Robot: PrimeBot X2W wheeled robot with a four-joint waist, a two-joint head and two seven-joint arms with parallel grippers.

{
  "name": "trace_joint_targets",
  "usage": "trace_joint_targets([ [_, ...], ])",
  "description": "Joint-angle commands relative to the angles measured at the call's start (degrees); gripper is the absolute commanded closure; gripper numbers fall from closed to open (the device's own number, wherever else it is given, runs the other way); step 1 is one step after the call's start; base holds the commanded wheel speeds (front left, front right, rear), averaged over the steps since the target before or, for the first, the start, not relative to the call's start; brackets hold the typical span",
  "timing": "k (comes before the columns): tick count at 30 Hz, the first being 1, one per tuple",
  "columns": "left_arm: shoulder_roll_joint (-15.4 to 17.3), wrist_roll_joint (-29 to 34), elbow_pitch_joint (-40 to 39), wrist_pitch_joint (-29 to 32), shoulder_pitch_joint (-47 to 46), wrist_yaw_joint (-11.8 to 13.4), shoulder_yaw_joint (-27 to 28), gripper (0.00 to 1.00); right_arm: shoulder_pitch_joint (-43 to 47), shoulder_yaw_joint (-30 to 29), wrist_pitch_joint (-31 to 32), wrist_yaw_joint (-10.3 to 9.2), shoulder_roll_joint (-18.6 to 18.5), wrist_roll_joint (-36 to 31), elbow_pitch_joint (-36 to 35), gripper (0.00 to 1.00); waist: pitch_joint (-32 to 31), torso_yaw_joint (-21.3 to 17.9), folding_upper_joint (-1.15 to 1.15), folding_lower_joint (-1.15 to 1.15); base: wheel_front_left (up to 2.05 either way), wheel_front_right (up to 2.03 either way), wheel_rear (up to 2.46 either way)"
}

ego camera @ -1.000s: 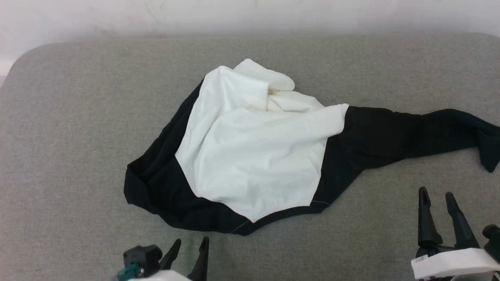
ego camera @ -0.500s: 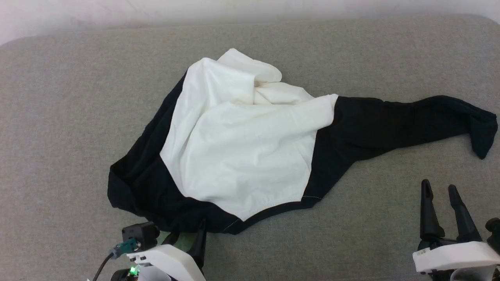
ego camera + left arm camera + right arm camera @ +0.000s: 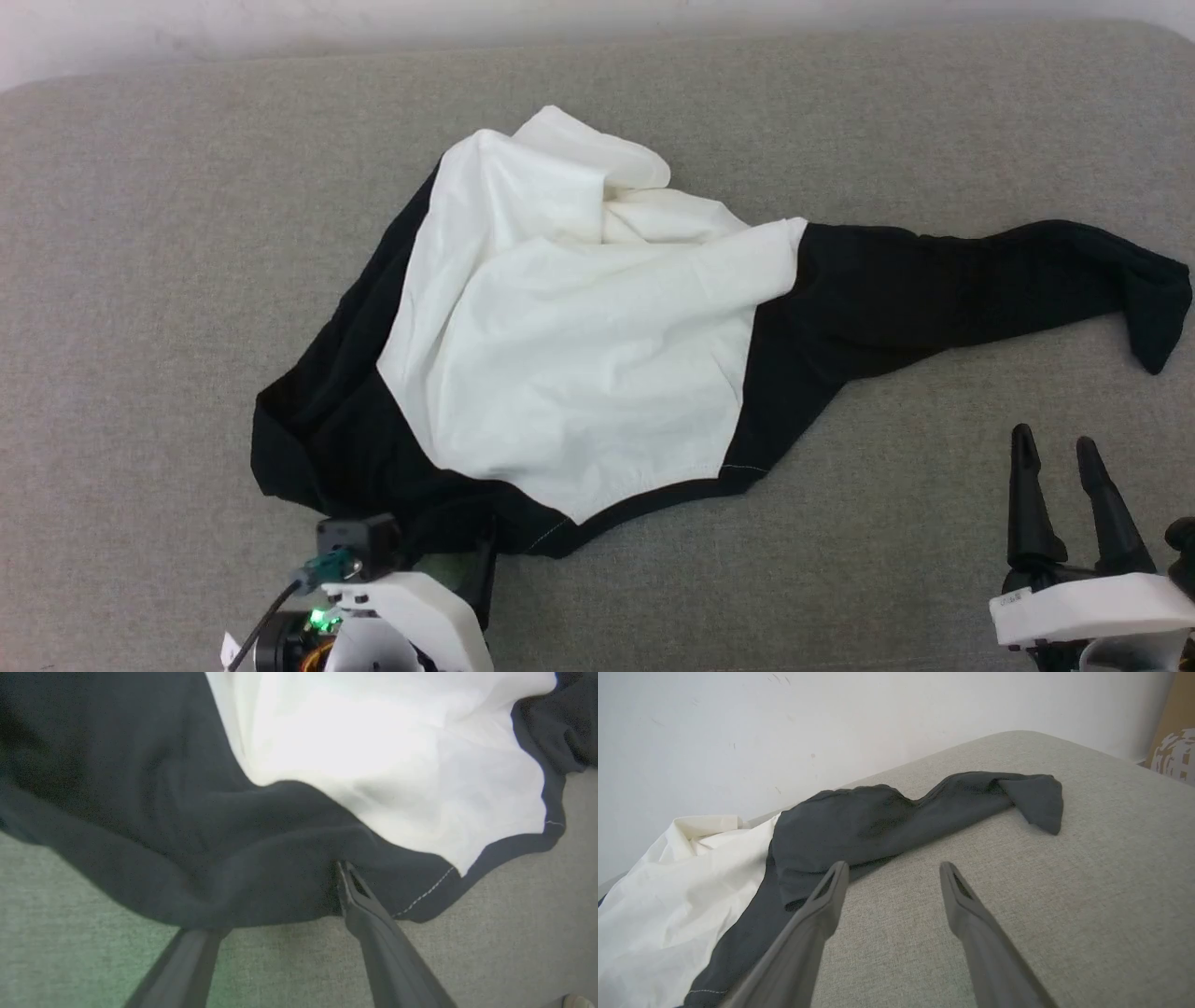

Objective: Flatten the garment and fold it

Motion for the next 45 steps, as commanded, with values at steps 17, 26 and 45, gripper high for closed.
trace_joint_targets([
  [17, 5.4, 7.5, 0.6, 3.2, -2.7, -1.3, -6.8, 1.0, 0.1, 2.6, -0.3, -0.04, 0.1, -1.5, 0.1, 0.0, -1.0, -0.1, 0.0, 0.0, 0.0, 0.0, 0.0],
  [26, 4.7, 8.1, -1.7, 1.6, -2.1, -0.8, -8.2, 1.0, -2.5, 10.2, 6.4, -0.04, 0.1, -10.4, 0.0, 0.0, -2.4, 1.7, 0.0, 0.0, 0.0, 0.0, 0.0],
  [45, 2.1, 7.1, -2.0, 0.5, -5.9, -1.2, -10.1, 1.0, -13.9, 23.2, 41.0, -0.04, -11.4, -13.2, -4.5, 0.0, 1.1, 6.1, 0.0, 0.0, 0.0, 0.0, 0.0],
])
